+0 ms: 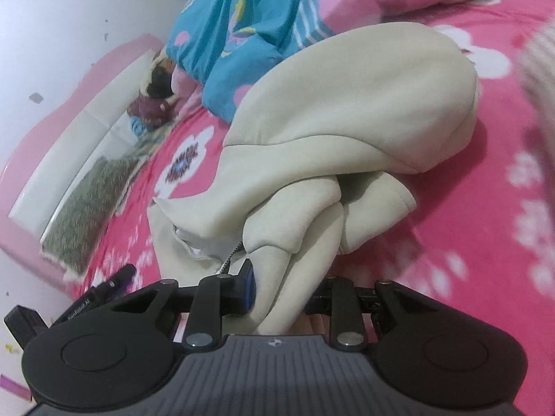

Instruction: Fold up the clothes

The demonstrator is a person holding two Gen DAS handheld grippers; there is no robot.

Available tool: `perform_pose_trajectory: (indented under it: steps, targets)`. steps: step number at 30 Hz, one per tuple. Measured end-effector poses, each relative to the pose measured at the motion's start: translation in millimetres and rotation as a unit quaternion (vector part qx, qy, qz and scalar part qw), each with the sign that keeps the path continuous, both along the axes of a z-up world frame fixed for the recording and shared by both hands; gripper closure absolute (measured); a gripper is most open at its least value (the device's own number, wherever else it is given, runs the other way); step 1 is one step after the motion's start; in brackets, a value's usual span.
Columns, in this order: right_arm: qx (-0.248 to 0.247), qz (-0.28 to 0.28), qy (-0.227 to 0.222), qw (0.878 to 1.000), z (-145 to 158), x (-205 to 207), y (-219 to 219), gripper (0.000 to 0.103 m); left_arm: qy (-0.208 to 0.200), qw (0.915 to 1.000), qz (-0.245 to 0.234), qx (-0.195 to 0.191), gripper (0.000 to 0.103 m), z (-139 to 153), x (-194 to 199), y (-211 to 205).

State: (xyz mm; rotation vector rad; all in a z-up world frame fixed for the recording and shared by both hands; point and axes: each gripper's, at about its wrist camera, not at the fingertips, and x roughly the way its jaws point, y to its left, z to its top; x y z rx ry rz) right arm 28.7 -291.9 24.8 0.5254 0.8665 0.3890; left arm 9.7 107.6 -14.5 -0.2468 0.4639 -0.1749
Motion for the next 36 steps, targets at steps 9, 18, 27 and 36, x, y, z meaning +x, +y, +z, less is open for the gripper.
perform_pose_trajectory:
  steps: [9, 18, 27, 36]
  targets:
    - [0.037, -0.018, 0.002, 0.999, -30, -38, -22, 0.074, -0.057, 0.9621, -0.228, 0.138, 0.010, 45, 0, -94]
    - [0.075, -0.039, -0.015, 0.996, -52, -50, -31, 0.072, -0.014, 0.8807, -0.357, 0.311, 0.031, 18, 46, -199]
    - [0.098, -0.042, -0.034, 0.994, -67, -55, -36, 0.071, -0.011, 0.8581, -0.380, 0.345, 0.038, 29, 34, -226]
    - [0.119, -0.045, -0.037, 0.991, -77, -54, -40, 0.069, -0.012, 0.8502, -0.364, 0.380, 0.000, 7, 43, -302]
